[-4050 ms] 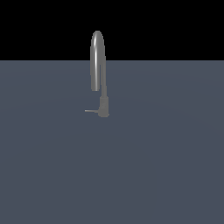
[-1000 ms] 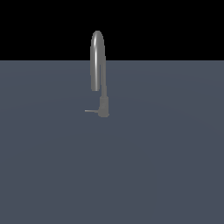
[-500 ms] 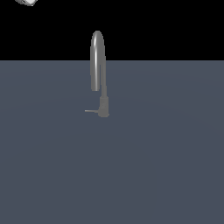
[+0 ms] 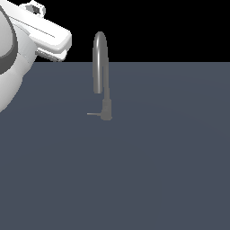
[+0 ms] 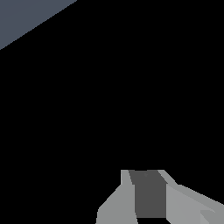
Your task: Turn on the faucet by rotating a designated handle.
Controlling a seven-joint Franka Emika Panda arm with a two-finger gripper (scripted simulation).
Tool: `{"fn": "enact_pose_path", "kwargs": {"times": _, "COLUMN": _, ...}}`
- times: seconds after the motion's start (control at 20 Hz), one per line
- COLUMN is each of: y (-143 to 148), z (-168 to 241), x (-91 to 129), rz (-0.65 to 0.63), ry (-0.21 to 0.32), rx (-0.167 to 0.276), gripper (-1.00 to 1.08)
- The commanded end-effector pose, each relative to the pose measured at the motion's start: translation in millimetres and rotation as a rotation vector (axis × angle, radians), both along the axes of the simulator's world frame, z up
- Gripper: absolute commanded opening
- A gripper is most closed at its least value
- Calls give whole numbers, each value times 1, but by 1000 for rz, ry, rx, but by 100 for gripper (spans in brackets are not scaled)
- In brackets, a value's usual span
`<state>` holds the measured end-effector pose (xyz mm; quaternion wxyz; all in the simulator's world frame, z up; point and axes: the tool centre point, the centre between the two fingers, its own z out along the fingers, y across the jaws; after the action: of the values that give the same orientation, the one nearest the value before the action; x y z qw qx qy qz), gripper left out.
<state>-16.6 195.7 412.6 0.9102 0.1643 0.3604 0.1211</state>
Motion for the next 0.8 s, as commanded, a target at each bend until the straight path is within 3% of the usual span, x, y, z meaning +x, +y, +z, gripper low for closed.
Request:
{"fn": "enact_pose_path", "kwargs": {"times": 0.0, "y": -2, "z": -38, "x": 11, "rz": 10, "ry": 84, "rx": -71, "gripper": -100}}
{"fn": "enact_pose_path", "kwargs": {"times": 0.35, "y": -23, "z": -147, "x": 29, "rz": 30, "ry": 327, "rx": -236, "gripper": -100}}
{"fn": "enact_pose_path", "kwargs": {"times": 0.75, "y": -50, "z": -237, "x": 28, "rz": 40, "ry": 535, "rx": -340, "gripper": -100}}
